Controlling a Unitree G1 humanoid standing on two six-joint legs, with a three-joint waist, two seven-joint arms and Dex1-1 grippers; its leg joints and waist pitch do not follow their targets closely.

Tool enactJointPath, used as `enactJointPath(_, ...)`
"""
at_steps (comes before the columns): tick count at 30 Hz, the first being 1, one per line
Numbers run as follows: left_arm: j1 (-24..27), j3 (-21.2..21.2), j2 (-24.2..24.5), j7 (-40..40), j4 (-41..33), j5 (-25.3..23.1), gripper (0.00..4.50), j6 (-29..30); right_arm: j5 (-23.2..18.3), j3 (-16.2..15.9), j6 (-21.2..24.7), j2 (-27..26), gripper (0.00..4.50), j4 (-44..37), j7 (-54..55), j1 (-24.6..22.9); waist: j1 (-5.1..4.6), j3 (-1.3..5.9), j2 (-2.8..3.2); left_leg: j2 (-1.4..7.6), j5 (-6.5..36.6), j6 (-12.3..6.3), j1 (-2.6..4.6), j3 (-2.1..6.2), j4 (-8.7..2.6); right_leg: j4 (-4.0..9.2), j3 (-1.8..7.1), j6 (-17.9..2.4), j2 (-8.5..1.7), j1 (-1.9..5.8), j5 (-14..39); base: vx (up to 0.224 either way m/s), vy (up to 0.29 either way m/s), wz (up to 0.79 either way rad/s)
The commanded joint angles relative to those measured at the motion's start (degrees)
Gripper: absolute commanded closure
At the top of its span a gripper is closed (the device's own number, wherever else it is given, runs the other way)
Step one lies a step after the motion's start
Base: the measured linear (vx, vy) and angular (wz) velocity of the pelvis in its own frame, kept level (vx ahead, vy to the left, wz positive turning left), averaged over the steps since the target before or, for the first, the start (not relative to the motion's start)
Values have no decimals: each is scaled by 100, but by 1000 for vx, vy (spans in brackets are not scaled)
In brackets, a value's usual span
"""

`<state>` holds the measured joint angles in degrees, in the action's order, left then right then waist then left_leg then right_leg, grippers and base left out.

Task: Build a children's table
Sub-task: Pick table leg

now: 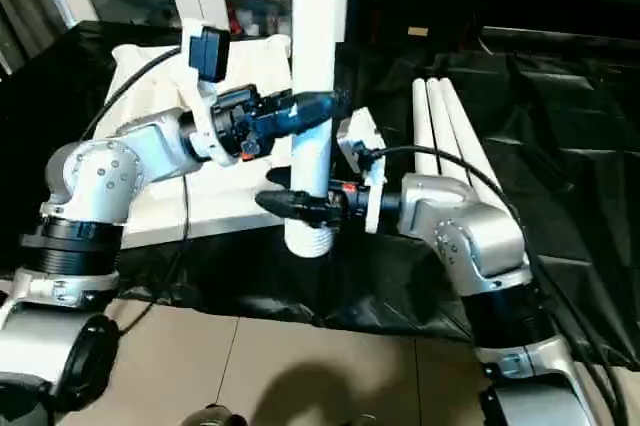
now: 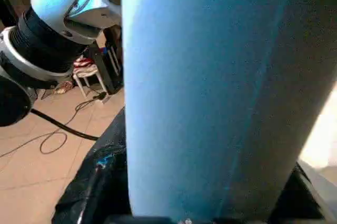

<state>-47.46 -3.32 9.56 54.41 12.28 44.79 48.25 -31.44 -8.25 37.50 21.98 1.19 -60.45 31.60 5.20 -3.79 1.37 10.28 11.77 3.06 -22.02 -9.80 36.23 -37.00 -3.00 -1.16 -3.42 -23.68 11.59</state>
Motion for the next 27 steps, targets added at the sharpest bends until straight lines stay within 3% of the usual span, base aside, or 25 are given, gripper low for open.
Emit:
enactJointPath(1,-148,-88,-24,-110,8,17,235,-73,40,-24,-39,67,264,-111,-76,49,17,477,-7,215,204,-298,46,81,-372,403,270,-1537,-424,450,-55,0,0,0)
enactJointPath(12,-195,-454,-238,-693,153,77,249,-213,239,-35,-219,50,264,-45,132,90,16,481,-22,217,128,-348,44,80,-365,396,265,-1527,-414,440,-54,0,0,0)
enactJointPath(13,-193,-483,-261,-763,160,85,249,-214,225,-16,-187,33,208,-27,169,100,15,477,-30,214,164,-340,44,76,-366,406,267,-1522,-416,441,-6,0,0,0)
enactJointPath(17,-213,-617,-360,-1108,200,34,249,-374,233,259,-73,-187,183,196,731,240,-17,480,-68,194,153,-310,28,83,-368,415,257,-1452,-410,460,73,0,0,0)
enactJointPath(20,-241,-674,-378,-1290,214,-38,259,-465,240,503,-16,-275,151,237,1156,279,11,482,-92,209,82,-296,50,72,-373,412,271,-1402,-408,429,92,0,0,0)
enactJointPath(27,-282,-773,-408,-1512,148,40,264,-441,21,873,271,-331,142,121,1605,303,36,482,-76,207,-3,-361,46,68,-368,391,267,-1409,-418,426,-44,0,0,0)
